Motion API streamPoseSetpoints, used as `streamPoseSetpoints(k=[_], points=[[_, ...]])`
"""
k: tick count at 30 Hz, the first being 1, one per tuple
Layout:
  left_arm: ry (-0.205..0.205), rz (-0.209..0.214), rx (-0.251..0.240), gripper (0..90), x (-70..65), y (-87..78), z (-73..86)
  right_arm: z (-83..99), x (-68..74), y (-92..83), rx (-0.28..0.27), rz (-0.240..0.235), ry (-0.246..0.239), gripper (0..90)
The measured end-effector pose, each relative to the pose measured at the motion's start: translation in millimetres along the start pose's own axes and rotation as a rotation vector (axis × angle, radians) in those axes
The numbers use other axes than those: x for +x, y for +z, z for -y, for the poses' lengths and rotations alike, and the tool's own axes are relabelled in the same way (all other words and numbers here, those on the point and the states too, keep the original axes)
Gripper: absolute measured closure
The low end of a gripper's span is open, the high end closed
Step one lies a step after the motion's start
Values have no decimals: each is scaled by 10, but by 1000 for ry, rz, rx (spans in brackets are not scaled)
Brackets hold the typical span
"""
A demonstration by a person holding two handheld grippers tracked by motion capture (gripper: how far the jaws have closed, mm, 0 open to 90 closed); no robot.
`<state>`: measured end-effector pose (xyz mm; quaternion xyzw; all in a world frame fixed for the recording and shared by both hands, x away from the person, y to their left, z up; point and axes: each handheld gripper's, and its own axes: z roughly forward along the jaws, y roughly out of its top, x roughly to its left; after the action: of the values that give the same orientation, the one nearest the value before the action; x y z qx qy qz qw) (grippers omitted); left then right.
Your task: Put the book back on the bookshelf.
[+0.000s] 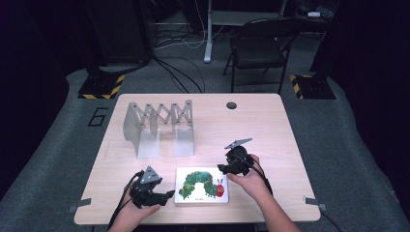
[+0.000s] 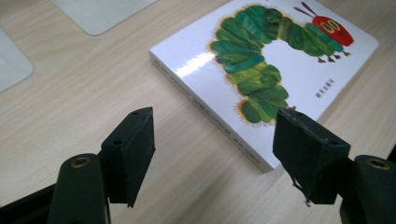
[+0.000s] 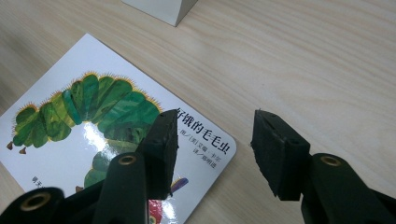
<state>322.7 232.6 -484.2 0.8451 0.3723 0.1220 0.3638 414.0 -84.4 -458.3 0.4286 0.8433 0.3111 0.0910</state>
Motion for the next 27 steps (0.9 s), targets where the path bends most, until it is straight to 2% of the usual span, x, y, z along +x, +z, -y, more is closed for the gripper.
streamPoseSetpoints(k=[4,7,11,15,19,25,27], points=[[37,7,20,295,-31,47,70,39,-11,63,17,-15,5,506],[20,15,22,292,-39,74,114,54,-41,102,16,-20,16,504],[26,20,37,287,-92,107,151,71,-51,137,31,-16,21,492],[49,30,49,288,-152,132,162,76,-43,198,50,-32,1,482],[60,36,53,289,-194,174,165,81,-56,268,84,-39,4,470],[61,44,65,292,-222,225,174,94,-96,318,98,-75,59,460],[68,42,74,297,-230,237,172,98,-107,330,109,-80,63,460]])
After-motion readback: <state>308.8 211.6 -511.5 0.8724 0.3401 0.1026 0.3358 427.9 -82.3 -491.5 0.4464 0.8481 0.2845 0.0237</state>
